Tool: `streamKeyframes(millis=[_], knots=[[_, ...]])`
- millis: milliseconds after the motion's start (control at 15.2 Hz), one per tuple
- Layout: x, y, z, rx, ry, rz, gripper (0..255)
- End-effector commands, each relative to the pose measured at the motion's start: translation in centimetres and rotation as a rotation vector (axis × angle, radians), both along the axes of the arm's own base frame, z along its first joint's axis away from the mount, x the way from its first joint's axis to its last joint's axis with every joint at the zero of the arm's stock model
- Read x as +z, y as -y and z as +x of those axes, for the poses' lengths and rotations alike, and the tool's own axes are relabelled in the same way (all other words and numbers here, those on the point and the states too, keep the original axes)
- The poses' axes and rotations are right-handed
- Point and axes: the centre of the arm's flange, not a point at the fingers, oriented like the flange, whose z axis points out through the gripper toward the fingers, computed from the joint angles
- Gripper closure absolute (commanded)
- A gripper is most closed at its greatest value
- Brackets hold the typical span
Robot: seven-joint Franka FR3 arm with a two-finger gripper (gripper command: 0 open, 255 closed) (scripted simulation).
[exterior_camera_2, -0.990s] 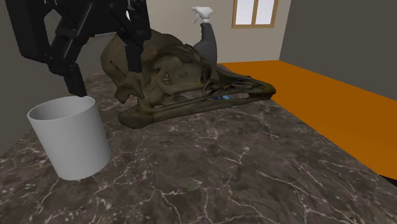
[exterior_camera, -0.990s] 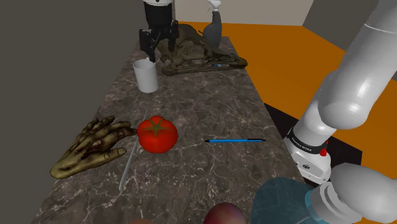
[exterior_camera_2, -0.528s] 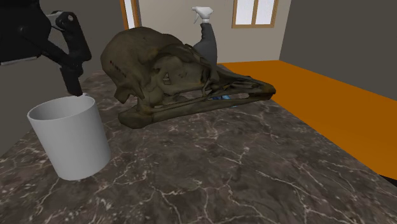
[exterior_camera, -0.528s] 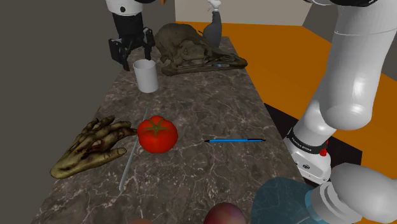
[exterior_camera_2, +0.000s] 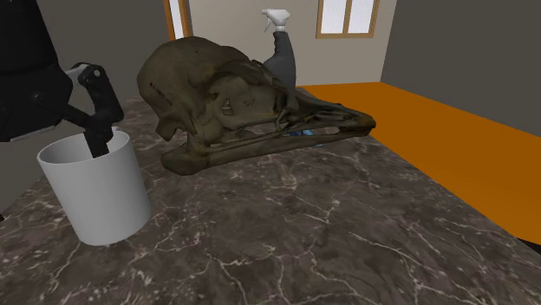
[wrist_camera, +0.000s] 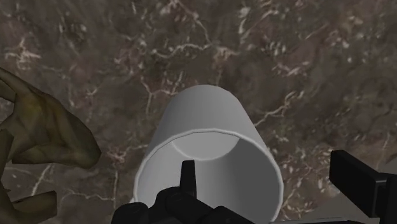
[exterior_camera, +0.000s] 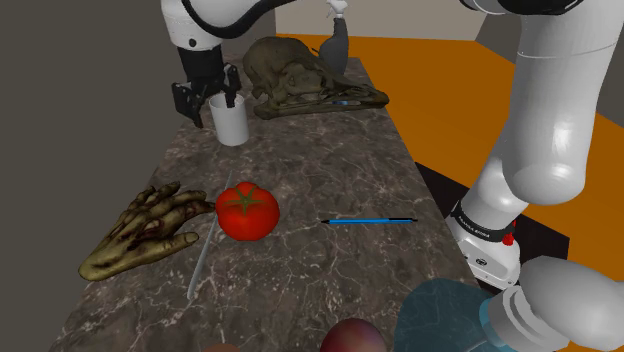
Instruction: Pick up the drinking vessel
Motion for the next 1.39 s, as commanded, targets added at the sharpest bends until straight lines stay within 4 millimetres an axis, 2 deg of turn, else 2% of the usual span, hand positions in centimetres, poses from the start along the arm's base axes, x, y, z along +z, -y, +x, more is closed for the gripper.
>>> streamKeyframes(millis=[0, 66, 660, 1320], knots=[[-0.3, 0.0, 0.0, 0.000, 0.000, 0.000, 0], [-0.4, 0.0, 0.0, 0.000, 0.000, 0.000, 255], [-0.3, 0.0, 0.0, 0.000, 0.000, 0.000, 255], [4.9, 0.0, 0.0, 0.000, 0.000, 0.000, 255]])
